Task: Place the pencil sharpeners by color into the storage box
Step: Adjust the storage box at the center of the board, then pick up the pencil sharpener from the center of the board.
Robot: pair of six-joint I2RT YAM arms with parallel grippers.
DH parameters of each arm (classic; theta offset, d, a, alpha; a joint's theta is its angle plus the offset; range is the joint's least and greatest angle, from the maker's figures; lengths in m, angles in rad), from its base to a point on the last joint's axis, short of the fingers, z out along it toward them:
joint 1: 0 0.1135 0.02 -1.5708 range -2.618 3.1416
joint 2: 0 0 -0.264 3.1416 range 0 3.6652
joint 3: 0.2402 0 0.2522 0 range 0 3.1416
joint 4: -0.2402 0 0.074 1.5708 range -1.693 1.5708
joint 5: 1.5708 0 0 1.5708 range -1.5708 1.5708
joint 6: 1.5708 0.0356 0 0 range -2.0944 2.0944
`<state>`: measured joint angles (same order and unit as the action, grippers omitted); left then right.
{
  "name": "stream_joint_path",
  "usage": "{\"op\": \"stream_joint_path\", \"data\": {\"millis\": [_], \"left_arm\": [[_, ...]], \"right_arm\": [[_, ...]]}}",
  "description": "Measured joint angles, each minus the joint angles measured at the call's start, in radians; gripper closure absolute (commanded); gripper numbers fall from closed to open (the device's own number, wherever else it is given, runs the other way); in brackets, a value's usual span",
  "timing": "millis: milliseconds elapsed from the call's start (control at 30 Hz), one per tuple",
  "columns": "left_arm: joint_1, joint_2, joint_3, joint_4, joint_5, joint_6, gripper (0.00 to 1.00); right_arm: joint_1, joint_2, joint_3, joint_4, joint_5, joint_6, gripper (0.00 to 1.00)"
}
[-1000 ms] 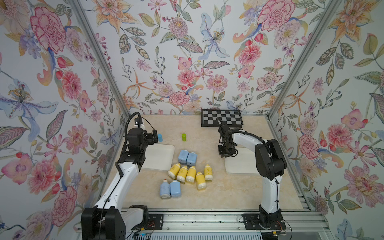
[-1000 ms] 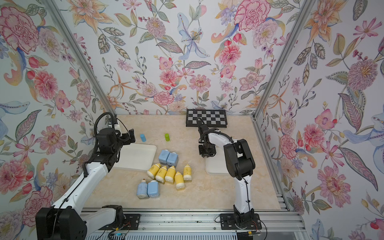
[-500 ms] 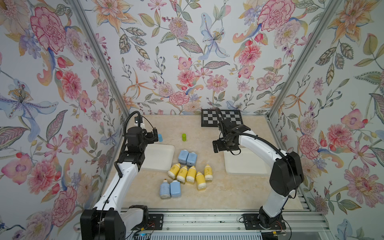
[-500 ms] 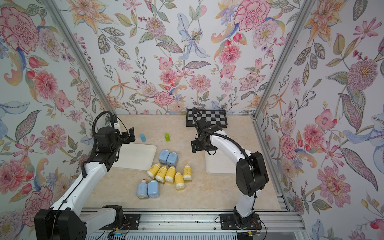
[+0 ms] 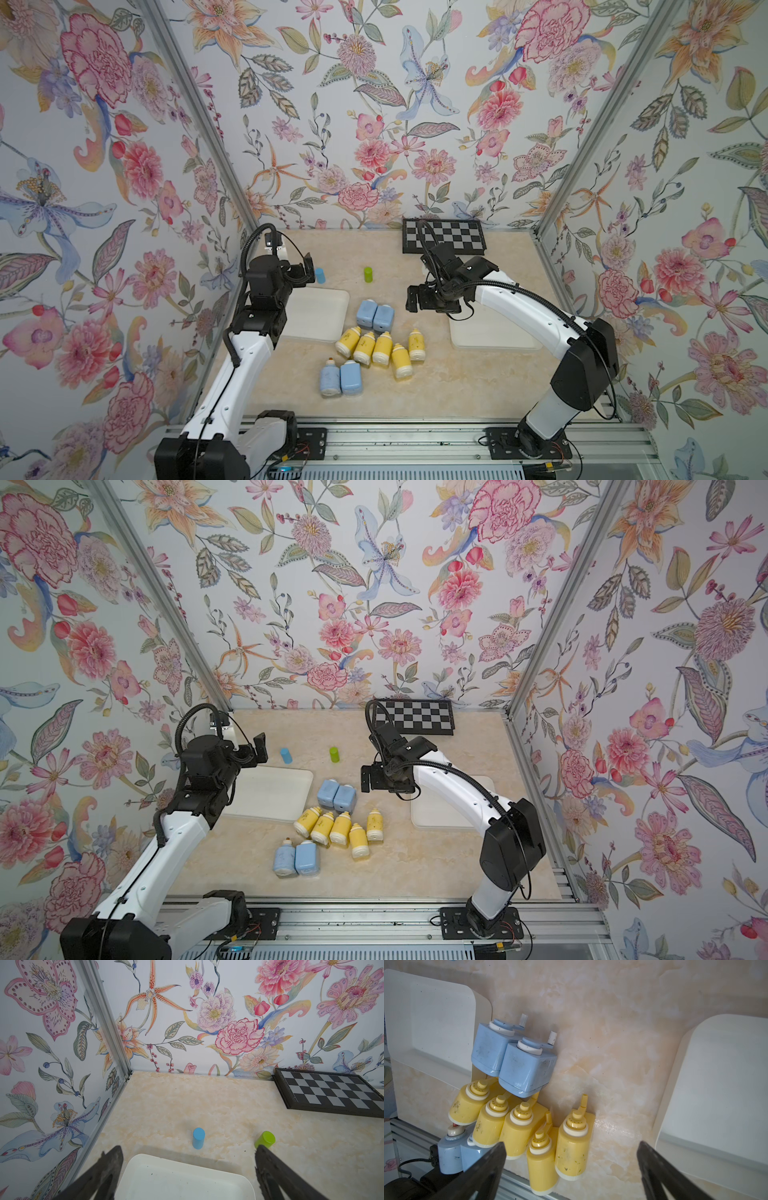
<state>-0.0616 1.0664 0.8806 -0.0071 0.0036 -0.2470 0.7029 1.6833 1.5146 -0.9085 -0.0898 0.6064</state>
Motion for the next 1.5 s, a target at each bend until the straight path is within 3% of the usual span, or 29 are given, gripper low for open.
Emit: {"op": "stream_joint_path", "data": {"millis": [233,533,1100,1500], "left_arm": [[0.000,-0.050,-0.036,0.007,-0.008,0.005,0.00],[0.000,-0.080,-0.055,0.008,-0.014,0.026,0.01],[0.000,-0.086,-0.060,0.008,0.020,0.030,0.01],[0.000,-0.086,-0.063,0.008,0.026,0.030,0.01]], "right_arm": [[0.094,0.088,0.100,-0.018,0.014,0.113,0.00],[0.194,0.312,0.259,-0.053,-0.008,0.203,0.16],[0.180,0.505,0.492,-0.145,0.003,0.248,0.38],[0.136,0.554,0.542,-0.190,0.019,0.246,0.39]]}}
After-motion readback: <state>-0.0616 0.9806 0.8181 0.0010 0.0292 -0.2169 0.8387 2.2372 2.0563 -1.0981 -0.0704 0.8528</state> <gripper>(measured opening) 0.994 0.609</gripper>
